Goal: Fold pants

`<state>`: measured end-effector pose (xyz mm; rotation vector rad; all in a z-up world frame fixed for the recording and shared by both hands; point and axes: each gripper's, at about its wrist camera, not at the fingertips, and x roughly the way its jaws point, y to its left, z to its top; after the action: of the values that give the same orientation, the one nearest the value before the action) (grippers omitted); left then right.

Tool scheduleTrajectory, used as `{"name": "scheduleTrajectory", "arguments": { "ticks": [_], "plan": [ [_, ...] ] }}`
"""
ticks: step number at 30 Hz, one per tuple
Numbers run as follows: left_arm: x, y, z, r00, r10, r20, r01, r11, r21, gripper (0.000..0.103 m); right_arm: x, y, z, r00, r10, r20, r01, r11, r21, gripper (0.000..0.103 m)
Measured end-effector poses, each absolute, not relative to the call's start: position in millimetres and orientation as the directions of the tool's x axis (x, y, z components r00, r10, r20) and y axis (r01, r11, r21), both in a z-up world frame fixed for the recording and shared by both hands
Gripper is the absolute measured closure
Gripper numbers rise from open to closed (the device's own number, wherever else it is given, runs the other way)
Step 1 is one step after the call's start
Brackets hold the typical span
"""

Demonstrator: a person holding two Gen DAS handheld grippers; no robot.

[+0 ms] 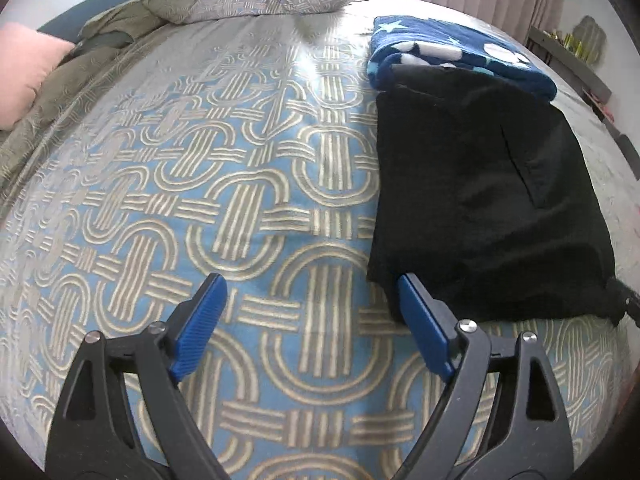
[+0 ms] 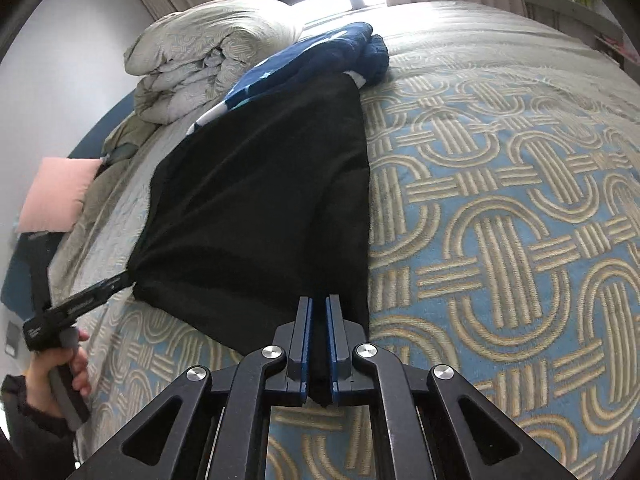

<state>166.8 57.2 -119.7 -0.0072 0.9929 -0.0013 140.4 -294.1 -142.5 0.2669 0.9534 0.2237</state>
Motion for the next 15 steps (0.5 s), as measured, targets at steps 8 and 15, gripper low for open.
{"name": "scheduleTrajectory", "arguments": {
  "ticks": [8,15],
  "plan": [
    [169.4,72.8,-101.7,0.577,-0.112,-0.809,-0.028,0.987,-0.157,0.016,138.1,-301.0,-144.5,0.578,0.338,-0.743,-0.053,0.924,0.380,0.098],
    [181.2,115.8,-109.2,0.504,-0.436,-0.745,-0.125,0.817,-0.563,0.016,137.5,-337.8,-164.2,0.580,0.547,-0.604,-0.033,0.757,0.653,0.098]
  ]
}}
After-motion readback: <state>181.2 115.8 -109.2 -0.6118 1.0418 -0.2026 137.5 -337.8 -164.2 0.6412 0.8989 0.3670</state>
